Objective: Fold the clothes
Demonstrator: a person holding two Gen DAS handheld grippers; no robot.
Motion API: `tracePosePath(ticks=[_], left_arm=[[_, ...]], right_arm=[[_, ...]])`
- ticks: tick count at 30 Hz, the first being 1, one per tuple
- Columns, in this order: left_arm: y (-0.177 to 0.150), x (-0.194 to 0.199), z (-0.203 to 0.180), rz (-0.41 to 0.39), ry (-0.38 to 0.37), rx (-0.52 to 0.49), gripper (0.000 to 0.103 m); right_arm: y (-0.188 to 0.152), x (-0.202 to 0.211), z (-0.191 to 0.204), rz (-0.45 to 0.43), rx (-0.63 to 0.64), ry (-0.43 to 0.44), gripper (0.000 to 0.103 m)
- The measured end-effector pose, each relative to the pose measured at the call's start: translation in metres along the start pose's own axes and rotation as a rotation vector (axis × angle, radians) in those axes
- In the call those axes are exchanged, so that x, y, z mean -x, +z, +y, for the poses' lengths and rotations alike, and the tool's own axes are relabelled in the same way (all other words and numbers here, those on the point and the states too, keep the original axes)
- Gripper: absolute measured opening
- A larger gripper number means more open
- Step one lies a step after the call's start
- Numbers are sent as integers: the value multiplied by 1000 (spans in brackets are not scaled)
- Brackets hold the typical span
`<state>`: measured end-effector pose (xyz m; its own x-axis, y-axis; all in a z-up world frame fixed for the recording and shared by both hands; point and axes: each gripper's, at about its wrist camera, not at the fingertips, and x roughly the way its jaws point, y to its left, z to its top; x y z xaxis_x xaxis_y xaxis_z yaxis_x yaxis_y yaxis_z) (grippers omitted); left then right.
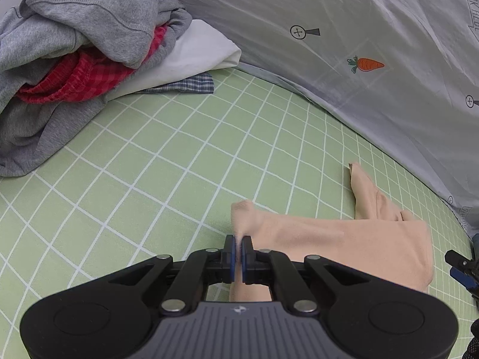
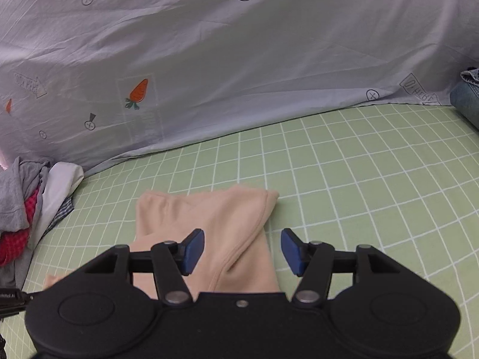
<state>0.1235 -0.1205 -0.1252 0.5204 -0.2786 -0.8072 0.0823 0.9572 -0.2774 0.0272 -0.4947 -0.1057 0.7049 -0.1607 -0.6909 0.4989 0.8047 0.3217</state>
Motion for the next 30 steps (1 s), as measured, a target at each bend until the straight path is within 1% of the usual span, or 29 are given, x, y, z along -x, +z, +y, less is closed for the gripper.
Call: tracePosePath(ticks=[4, 6, 7, 8, 9, 10, 12, 13, 16, 17, 19, 21, 22, 24, 25, 27, 29, 30], left_arm=[[0, -6, 2, 14, 3, -1, 4], [-1, -9, 3, 22, 10, 4, 4], [-1, -11, 3, 26, 14, 8, 4], [-2, -12, 4, 29, 17, 11, 4], [-2, -13, 4, 30, 18, 15, 4], [-1, -13, 3, 26, 16, 19, 4], [-1, -10, 1, 11, -3, 26, 4], [0, -8, -1, 1, -27, 29, 4], [1, -6, -16, -15, -29, -10, 4], [2, -8, -19, -15, -20, -23, 4], [2, -15, -25, -10, 2, -47, 4], [3, -21, -22, 1, 8, -29, 4], [4, -23, -21, 6, 9, -19, 4], [7, -23, -18, -1, 14, -9, 4], [8, -22, -18, -7, 11, -5, 4], [9, -23, -17, -2, 7, 7, 5], [8, -25, -18, 10, 8, 12, 5], [7, -26, -19, 17, 13, 11, 5]], right_arm=[[13, -48, -25, 66, -197, 50, 58], [14, -60, -28, 82, -229, 48, 49], [14, -66, -29, 89, -242, 46, 30], [16, -66, -28, 78, -234, 42, 9], [18, -63, -26, 59, -219, 37, 8], [20, -61, -24, 41, -204, 32, 7], [30, -45, -16, -41, -123, 15, 6], [35, -36, -9, -90, -66, -2, 6], [43, -23, 15, -188, 153, -80, 6], [43, -28, 17, -180, 185, -100, 6], [42, -46, 16, -138, 217, -133, 7], [41, -62, 8, -66, 187, -168, 8], [40, -59, 5, -72, 173, -181, 12], [38, -44, 0, -112, 153, -201, 27], [36, -32, 0, -136, 147, -212, 39], [27, -13, 4, -147, 155, -209, 37], [11, 4, 9, -132, 175, -186, 23], [1, 10, 13, -122, 197, -188, 21]])
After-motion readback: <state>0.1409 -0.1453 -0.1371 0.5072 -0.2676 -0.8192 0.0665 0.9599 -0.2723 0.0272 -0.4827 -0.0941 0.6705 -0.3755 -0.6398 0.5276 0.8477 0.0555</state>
